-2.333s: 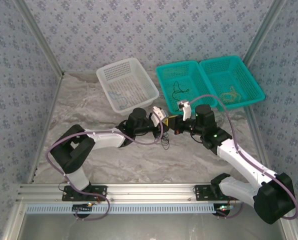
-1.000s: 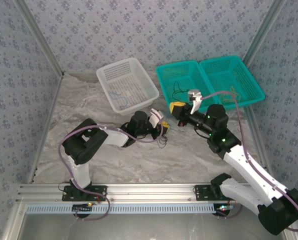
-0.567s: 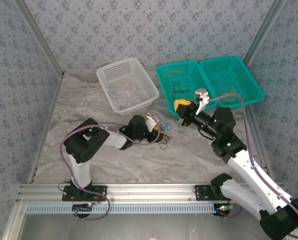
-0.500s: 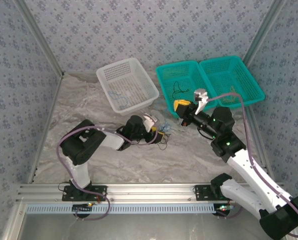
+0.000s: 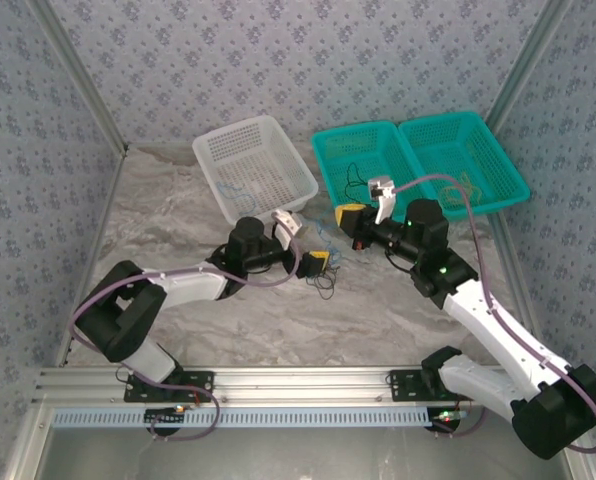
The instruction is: Untangle the cables
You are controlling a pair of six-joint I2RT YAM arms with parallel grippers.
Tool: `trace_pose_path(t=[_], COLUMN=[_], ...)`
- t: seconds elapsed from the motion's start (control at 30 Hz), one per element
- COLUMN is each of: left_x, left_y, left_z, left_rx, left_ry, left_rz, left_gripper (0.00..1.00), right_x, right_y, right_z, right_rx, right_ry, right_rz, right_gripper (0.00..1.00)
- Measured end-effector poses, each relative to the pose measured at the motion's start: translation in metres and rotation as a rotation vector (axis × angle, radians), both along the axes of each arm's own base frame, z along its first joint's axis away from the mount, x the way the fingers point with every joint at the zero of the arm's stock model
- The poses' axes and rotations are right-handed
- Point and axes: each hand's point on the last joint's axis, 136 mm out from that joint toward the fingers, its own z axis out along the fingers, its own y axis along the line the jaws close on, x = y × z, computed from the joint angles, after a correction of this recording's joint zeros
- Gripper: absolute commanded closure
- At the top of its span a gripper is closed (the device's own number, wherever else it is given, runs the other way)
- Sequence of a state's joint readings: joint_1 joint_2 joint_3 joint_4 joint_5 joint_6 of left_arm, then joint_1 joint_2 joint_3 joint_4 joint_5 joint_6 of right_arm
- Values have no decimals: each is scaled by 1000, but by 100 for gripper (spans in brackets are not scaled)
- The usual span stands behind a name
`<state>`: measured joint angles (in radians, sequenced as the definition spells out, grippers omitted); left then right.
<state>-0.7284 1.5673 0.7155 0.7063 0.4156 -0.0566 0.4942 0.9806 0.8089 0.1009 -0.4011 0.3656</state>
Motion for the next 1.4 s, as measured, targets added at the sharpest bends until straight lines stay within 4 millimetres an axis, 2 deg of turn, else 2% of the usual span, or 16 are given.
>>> trace_pose_path(t=[0.13,0.23,0.27,0.33,0.4,0.43,0.5,0.53,0.6,0.73,0.97,1.07,1.13,1.27,1.33,1.4], left_x=[15,24,26,26,23,21,19,19,22,30,40,45,46,45,45,45], left_y=[-7,-9,-11,-14,-17,-19,-20,-20,-18,-10,-4,-2,-2,-2,-2,-3], left_z=[20,29,30,30,29,29,29,28,27,29,64,69,70,68,67,67], left_rx=[-17,-39,-45,-49,-50,-51,-56,-61,-67,-86,-195,-212,-219,-222,-222,-226], left_ry=[-60,-72,-74,-73,-66,-62,-49,-33,3,112,279,358,402,460,479,488], left_rz=[28,54,56,56,46,41,39,46,78,162,253,297,314,327,330,330], left_gripper=[2,17,26,59,84,100,100,100,100,100,100,100,100,100,100,100], right_x=[-6,-9,-9,-9,-7,-6,-4,-3,0,9,14,13,12,12,14,19], right_y=[6,9,10,13,14,15,15,14,11,2,-3,6,14,34,42,44], right_z=[0,0,0,-3,-7,-9,-11,-12,-12,-22,-75,-98,-112,-129,-137,-143], right_rx=[4,8,8,8,6,5,6,8,2,-23,-115,-161,-194,-242,-260,-266], right_ry=[4,4,7,17,32,40,54,59,53,58,128,148,154,123,102,85], right_rz=[42,66,73,83,86,86,76,67,41,-36,-128,-140,-141,-116,-128,-157], right_gripper=[100,100,100,100,99,92,73,60,44,0,0,1,7,12,29,39])
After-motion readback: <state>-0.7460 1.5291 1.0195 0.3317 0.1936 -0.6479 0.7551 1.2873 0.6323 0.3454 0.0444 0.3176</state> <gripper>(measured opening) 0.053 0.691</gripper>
